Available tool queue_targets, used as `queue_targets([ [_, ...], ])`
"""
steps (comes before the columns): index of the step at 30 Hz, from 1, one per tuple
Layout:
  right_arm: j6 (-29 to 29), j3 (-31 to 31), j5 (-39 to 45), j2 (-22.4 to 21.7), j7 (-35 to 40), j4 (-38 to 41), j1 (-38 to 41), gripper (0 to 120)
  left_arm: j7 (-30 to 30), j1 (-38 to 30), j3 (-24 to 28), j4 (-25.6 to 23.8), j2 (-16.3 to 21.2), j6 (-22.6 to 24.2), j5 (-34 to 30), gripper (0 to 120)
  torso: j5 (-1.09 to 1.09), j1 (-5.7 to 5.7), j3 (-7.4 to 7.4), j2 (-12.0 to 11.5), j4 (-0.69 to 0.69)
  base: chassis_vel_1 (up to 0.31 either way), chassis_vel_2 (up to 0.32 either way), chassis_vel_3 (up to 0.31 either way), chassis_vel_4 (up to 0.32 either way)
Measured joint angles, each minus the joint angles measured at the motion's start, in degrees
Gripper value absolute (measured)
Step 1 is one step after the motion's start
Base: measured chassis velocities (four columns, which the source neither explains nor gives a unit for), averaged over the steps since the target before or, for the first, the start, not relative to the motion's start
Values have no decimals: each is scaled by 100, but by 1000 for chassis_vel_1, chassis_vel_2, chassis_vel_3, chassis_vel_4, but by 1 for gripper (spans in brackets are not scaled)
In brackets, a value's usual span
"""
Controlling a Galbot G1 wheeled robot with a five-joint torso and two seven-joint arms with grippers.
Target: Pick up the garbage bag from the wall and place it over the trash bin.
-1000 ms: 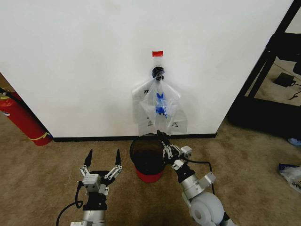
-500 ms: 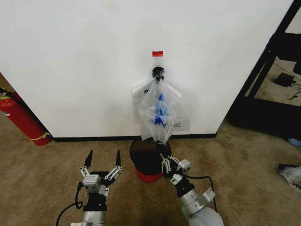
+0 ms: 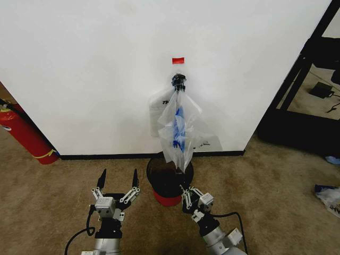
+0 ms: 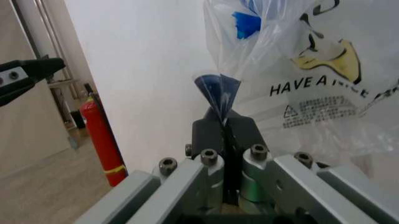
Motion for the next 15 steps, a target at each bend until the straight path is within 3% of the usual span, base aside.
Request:
queue_targets([
  [5,-33,-15,-11,-37,105,46,125,0,-1,2,-1,-21,6,17,-2,100,0,0,0,0,0,0,0,0,0],
  [10,-481,-129,608,-118,610,225,500,0,1,-67,43,-213,148,260,-61,100,0,0,0,0,1,0,0,0,0],
  [15,-1033,-229,1565,-138,1389,341,1194,0,25,-416,72,-261,657,641,-234,100,-1,0,0,0,2,0,0,0,0],
])
